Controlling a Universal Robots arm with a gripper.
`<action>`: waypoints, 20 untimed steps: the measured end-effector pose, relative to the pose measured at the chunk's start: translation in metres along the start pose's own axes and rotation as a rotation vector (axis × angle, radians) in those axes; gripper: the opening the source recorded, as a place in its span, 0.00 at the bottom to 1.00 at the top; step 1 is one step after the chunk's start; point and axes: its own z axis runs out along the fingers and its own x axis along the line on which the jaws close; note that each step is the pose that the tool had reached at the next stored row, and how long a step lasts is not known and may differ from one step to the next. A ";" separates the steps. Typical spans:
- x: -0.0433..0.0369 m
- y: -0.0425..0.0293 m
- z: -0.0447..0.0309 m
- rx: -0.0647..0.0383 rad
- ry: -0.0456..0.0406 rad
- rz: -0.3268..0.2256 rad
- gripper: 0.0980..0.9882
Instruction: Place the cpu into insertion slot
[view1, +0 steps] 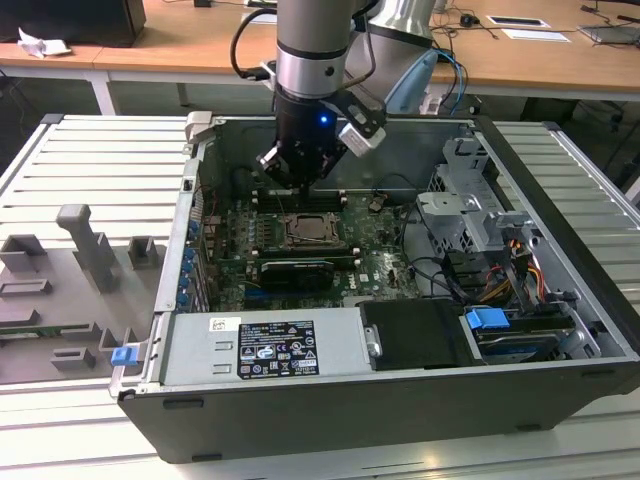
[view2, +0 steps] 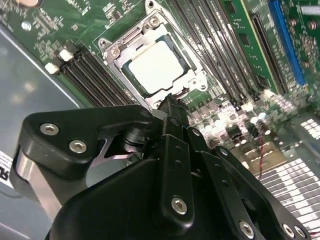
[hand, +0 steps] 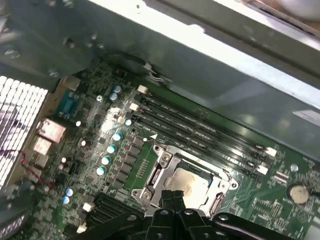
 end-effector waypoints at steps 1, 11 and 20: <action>0.0000 0.0000 0.0005 0.000 -0.0006 0.030 0.01; 0.0003 0.0002 0.0015 -0.001 -0.0016 0.082 0.01; 0.0022 0.0010 0.0015 -0.001 -0.0016 0.082 0.01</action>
